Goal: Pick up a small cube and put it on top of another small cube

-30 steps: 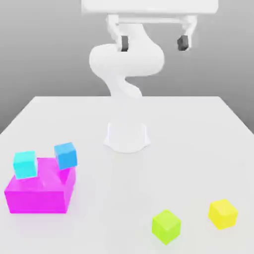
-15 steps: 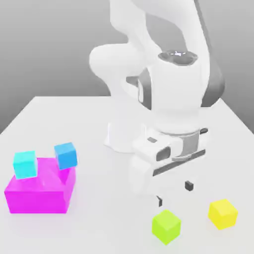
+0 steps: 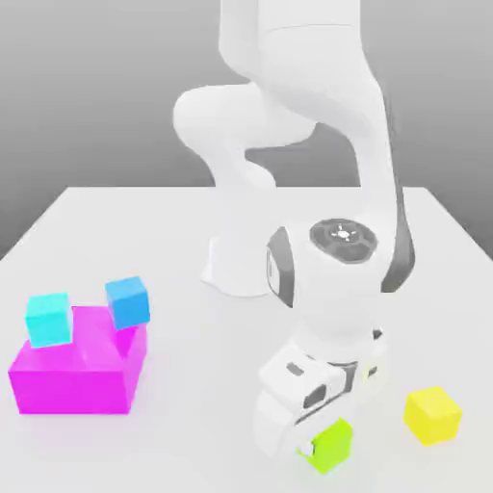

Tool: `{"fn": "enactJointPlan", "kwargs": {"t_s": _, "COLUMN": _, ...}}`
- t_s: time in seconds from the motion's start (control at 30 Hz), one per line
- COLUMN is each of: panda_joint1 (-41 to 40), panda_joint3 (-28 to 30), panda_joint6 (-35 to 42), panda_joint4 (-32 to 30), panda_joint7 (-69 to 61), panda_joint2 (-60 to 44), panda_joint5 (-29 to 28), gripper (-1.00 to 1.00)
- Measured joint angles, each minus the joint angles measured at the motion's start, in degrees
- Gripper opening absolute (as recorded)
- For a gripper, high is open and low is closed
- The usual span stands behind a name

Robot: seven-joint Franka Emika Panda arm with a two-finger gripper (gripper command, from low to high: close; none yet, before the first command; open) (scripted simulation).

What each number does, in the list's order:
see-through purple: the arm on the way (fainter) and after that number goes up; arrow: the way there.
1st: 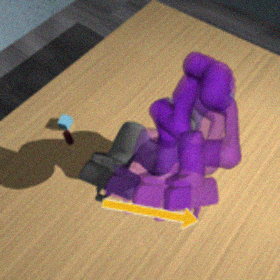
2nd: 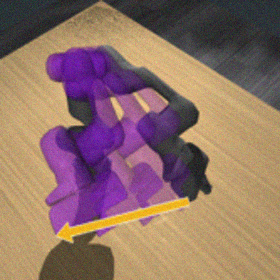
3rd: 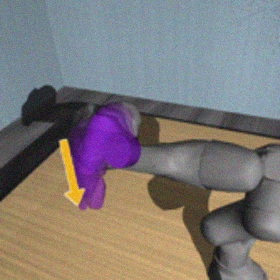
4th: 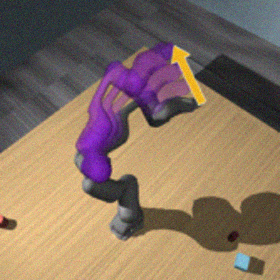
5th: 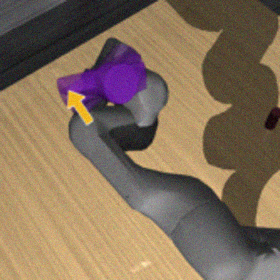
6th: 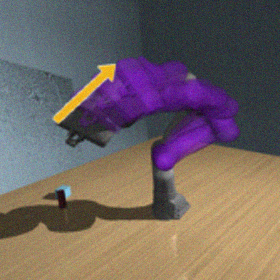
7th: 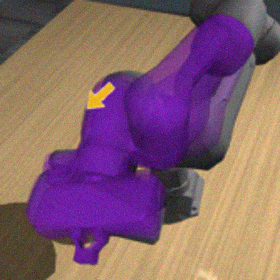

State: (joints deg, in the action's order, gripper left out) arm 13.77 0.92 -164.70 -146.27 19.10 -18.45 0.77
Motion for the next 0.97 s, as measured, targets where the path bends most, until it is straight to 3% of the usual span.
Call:
{"fn": "enactJointPlan", "kwargs": {"t_s": 0.2, "panda_joint1": -3.6, "panda_joint3": 3.7, "panda_joint6": 9.6, "panda_joint4": -1.8, "panda_joint7": -2.8, "panda_joint2": 11.9, "panda_joint5": -1.6, "gripper": -1.00}}
{"fn": "enactJointPlan", "kwargs": {"t_s": 0.33, "panda_joint1": -15.7, "panda_joint3": 9.0, "panda_joint6": 15.8, "panda_joint4": -2.6, "panda_joint7": -8.3, "panda_joint2": 19.5, "panda_joint5": -4.3, "gripper": -1.00}}
{"fn": "enactJointPlan", "kwargs": {"t_s": 0.63, "panda_joint1": -31.2, "panda_joint3": 22.2, "panda_joint6": 28.3, "panda_joint4": -4.6, "panda_joint7": -21.5, "panda_joint2": 34.0, "panda_joint5": -10.1, "gripper": -1.00}}
{"fn": "enactJointPlan", "kwargs": {"t_s": 0.83, "panda_joint1": -32.1, "panda_joint3": 25.8, "panda_joint6": 19.7, "panda_joint4": -7.2, "panda_joint7": -26.1, "panda_joint2": 27.5, "panda_joint5": -7.2, "gripper": -1.00}}
{"fn": "enactJointPlan", "kwargs": {"t_s": 0.87, "panda_joint1": -32.1, "panda_joint3": 25.9, "panda_joint6": 18.2, "panda_joint4": -7.5, "panda_joint7": -26.4, "panda_joint2": 26.3, "panda_joint5": -6.8, "gripper": 1.00}}
{"fn": "enactJointPlan", "kwargs": {"t_s": 0.97, "panda_joint1": -32.1, "panda_joint3": 25.9, "panda_joint6": 18.2, "panda_joint4": -7.5, "panda_joint7": -26.5, "panda_joint2": 26.3, "panda_joint5": -6.8, "gripper": 1.00}}
